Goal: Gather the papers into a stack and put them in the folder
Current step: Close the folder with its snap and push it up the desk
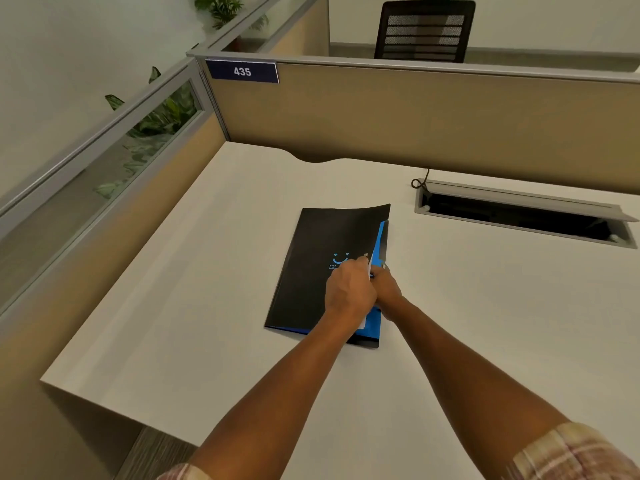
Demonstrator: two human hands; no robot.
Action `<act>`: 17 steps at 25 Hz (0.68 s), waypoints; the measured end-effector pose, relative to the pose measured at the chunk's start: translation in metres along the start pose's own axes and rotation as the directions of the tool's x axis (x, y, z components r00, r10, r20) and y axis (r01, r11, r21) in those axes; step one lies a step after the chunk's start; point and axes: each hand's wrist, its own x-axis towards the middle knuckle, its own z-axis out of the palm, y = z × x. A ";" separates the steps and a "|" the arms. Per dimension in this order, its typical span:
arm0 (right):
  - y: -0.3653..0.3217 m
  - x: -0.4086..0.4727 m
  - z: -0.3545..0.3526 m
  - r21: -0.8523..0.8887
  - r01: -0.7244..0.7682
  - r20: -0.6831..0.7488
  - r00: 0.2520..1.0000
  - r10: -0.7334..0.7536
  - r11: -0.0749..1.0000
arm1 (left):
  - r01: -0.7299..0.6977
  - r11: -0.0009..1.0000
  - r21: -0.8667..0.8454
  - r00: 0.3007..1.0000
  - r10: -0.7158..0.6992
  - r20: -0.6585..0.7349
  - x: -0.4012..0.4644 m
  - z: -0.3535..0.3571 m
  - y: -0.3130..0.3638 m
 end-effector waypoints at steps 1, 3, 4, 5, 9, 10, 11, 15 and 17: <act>0.004 0.003 -0.002 -0.019 -0.025 -0.023 0.999 0.025 1.000 | 0.011 1.000 -0.002 1.000 -0.011 0.017 0.001 0.001 0.001; 0.009 0.007 -0.008 -0.060 -0.068 -0.087 0.994 0.062 0.996 | 0.042 0.999 0.013 0.998 -0.043 0.053 0.003 0.004 0.003; 0.012 0.008 -0.012 -0.091 -0.070 -0.125 0.990 0.058 0.993 | 0.050 0.998 0.027 0.996 -0.051 0.072 0.003 0.008 0.005; 0.016 0.009 -0.015 -0.122 -0.062 -0.157 0.987 0.043 0.991 | 0.047 0.998 0.043 0.995 -0.050 0.090 0.003 0.011 0.007; 0.027 0.009 -0.032 -0.183 -0.028 -0.222 0.975 -0.013 0.983 | -0.002 0.996 0.090 0.993 -0.008 0.114 0.002 0.024 0.008; 0.029 0.009 -0.034 -0.186 -0.029 -0.230 0.973 -0.015 0.982 | -0.012 0.996 0.090 0.994 0.002 0.114 0.002 0.028 0.007; 0.032 0.008 -0.036 -0.193 -0.028 -0.239 0.971 -0.020 0.981 | -0.024 0.997 0.078 0.994 0.015 0.109 0.002 0.031 0.004; 0.035 0.005 -0.042 -0.204 0.008 -0.291 0.954 -0.068 0.979 | -0.101 0.994 0.042 0.992 0.098 0.079 0.010 0.039 -0.016; 0.034 0.003 -0.042 -0.190 0.031 -0.317 0.944 -0.091 0.981 | -0.150 0.983 0.109 0.984 0.137 0.116 0.018 0.043 -0.031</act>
